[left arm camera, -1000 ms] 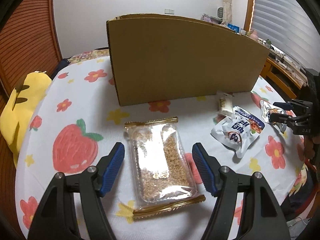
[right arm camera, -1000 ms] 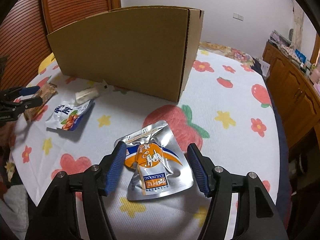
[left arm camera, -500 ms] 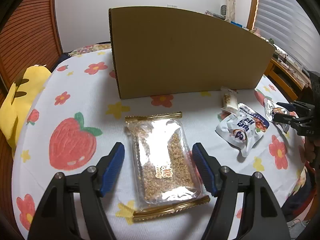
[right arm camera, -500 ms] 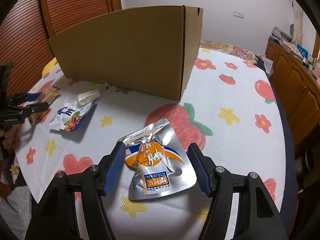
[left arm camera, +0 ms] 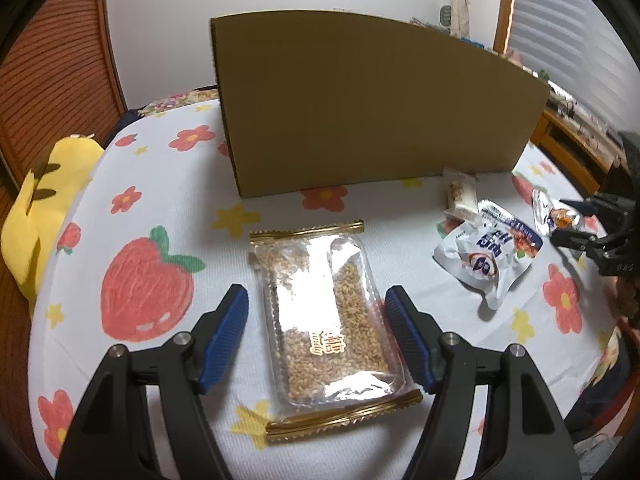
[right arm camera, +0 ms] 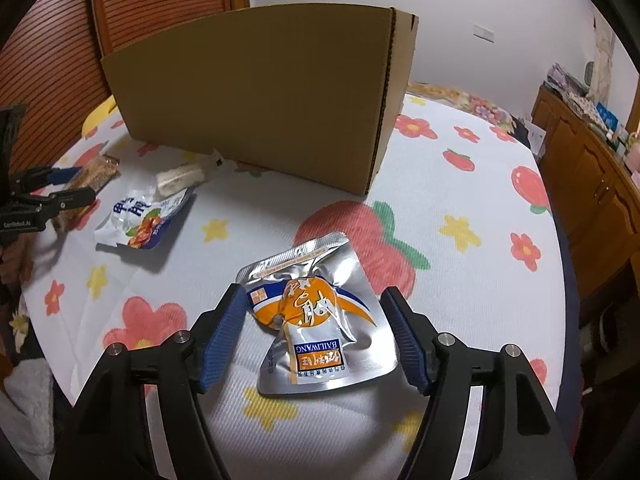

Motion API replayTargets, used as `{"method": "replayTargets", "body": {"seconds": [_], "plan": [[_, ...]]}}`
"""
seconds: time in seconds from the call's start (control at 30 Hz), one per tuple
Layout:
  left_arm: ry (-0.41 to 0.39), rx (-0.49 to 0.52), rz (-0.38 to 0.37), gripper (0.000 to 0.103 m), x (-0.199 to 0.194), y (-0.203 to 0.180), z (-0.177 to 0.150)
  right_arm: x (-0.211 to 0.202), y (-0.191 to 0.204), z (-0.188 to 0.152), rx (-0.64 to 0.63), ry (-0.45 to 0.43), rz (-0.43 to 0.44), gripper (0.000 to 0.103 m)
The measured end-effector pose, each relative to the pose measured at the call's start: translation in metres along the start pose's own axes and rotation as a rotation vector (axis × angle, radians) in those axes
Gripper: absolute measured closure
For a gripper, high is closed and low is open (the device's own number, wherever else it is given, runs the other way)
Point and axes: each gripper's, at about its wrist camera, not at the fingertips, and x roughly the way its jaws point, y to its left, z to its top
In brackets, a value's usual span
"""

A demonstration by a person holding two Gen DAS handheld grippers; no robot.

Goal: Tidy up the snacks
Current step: 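Grasp the clear sesame bar with the left gripper while the right gripper grasps the silver-orange pouch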

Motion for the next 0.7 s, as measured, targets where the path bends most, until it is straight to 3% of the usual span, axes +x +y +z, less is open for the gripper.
{"method": "replayTargets", "body": {"seconds": [0.07, 0.37, 0.63, 0.7], "plan": [[0.004, 0.009, 0.01, 0.031, 0.0006, -0.0017, 0.0, -0.0002, 0.002, -0.0009, -0.008, 0.008, -0.009, 0.031], [0.048, 0.007, 0.03, 0.01, 0.0042, -0.002, 0.001, -0.0027, 0.0015, -0.0035, 0.0, 0.028, -0.006, 0.031], [0.072, 0.005, 0.026, 0.005, 0.0047, -0.0013, -0.0005, -0.0026, 0.0016, -0.0027, 0.012, 0.041, -0.014, 0.032], [0.076, 0.003, 0.029, 0.006, 0.0047, -0.0022, -0.0002, -0.0036, 0.0033, -0.0023, 0.007, 0.05, -0.008, 0.04]]}}
